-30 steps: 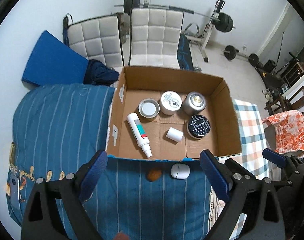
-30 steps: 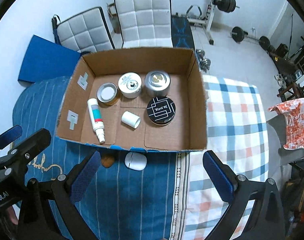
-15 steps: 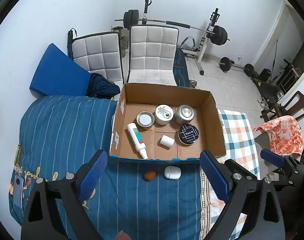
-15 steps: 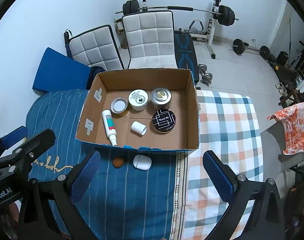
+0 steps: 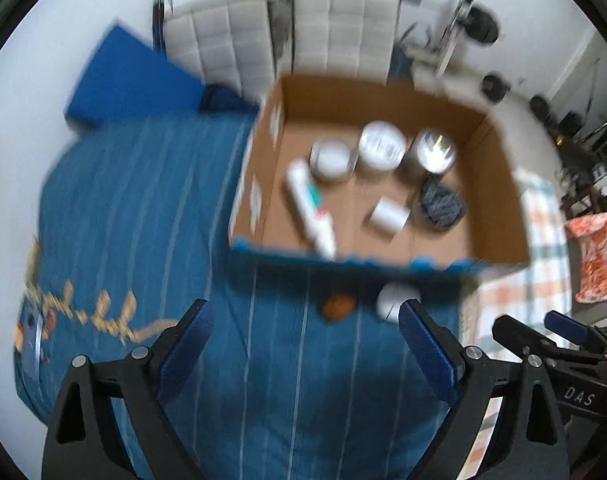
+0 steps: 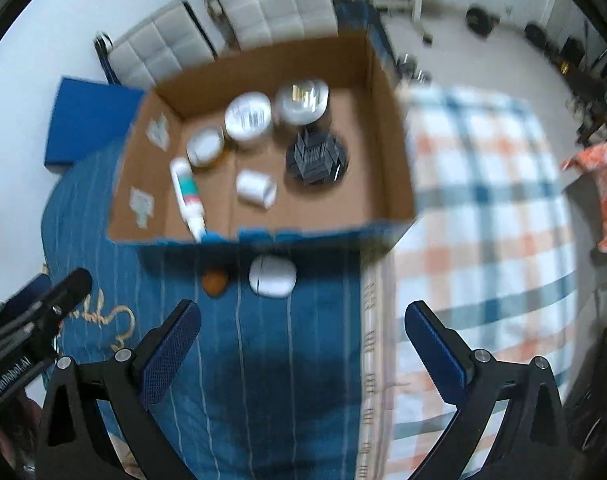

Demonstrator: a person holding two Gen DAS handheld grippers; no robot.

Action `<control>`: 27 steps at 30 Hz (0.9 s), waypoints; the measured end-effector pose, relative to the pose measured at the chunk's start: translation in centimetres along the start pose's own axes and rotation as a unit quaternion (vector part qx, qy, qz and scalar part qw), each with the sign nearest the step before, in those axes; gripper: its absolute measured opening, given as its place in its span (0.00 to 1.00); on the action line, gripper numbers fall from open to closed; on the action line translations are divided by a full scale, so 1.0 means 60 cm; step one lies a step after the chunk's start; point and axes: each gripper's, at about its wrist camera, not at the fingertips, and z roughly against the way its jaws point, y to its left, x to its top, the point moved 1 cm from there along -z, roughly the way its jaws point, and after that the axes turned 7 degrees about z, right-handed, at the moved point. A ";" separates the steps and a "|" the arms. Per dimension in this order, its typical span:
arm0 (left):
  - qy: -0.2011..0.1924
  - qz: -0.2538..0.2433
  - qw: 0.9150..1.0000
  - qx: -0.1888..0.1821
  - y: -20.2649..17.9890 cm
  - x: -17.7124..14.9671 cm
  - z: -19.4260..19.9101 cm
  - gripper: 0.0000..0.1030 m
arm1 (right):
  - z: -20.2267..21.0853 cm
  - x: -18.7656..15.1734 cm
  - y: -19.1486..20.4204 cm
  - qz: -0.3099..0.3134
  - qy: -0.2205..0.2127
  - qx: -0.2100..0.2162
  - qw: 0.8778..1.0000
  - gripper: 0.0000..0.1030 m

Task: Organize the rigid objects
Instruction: 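Raise both tools away from the box above the bed, then grasp the walnut with the left tool while the right tool grasps the white oval case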

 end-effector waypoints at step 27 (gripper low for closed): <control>0.122 -0.032 0.992 0.010 -0.030 -0.054 -0.246 0.84 | -0.253 -0.079 -0.011 -0.034 0.114 -0.028 0.993 0.58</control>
